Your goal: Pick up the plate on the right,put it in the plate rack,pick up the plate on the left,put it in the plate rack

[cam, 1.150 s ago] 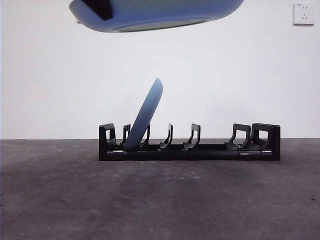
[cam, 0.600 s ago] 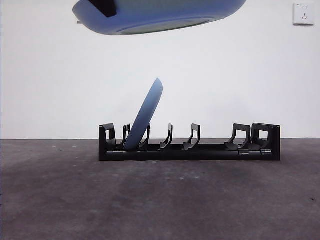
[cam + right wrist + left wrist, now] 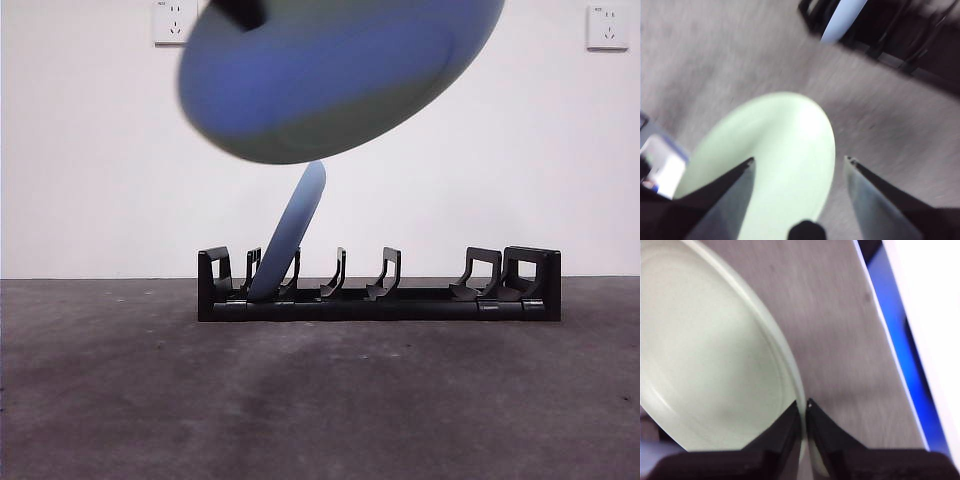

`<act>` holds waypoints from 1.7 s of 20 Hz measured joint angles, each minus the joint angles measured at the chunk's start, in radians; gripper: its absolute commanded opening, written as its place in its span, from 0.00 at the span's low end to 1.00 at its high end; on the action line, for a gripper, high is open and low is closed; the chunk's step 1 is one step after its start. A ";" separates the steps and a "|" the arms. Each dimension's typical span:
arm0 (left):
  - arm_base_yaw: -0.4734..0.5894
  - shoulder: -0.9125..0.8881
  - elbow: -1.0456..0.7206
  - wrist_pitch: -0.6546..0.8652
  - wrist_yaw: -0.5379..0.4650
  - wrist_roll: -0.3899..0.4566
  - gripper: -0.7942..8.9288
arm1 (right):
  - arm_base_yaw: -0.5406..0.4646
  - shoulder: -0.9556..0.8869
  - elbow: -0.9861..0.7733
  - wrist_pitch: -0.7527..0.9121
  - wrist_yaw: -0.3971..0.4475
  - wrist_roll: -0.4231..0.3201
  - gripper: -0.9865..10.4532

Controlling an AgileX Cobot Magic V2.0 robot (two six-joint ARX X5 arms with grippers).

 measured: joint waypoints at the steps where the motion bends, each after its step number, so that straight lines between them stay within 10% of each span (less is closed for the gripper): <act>1: 0.010 0.000 0.000 0.047 0.040 -0.017 0.07 | -0.003 -0.037 0.000 0.010 0.035 0.000 0.36; 5: 0.104 0.003 0.000 0.322 0.207 -0.158 0.07 | -0.005 -0.217 0.000 0.028 0.198 -0.002 0.36; 15: 0.372 0.259 0.000 1.012 0.343 -0.617 0.07 | -0.004 -0.466 0.001 -0.098 0.203 0.009 0.36; 34: 0.494 0.684 0.134 1.087 0.339 -0.732 0.07 | -0.004 -0.466 0.001 -0.141 0.203 -0.003 0.36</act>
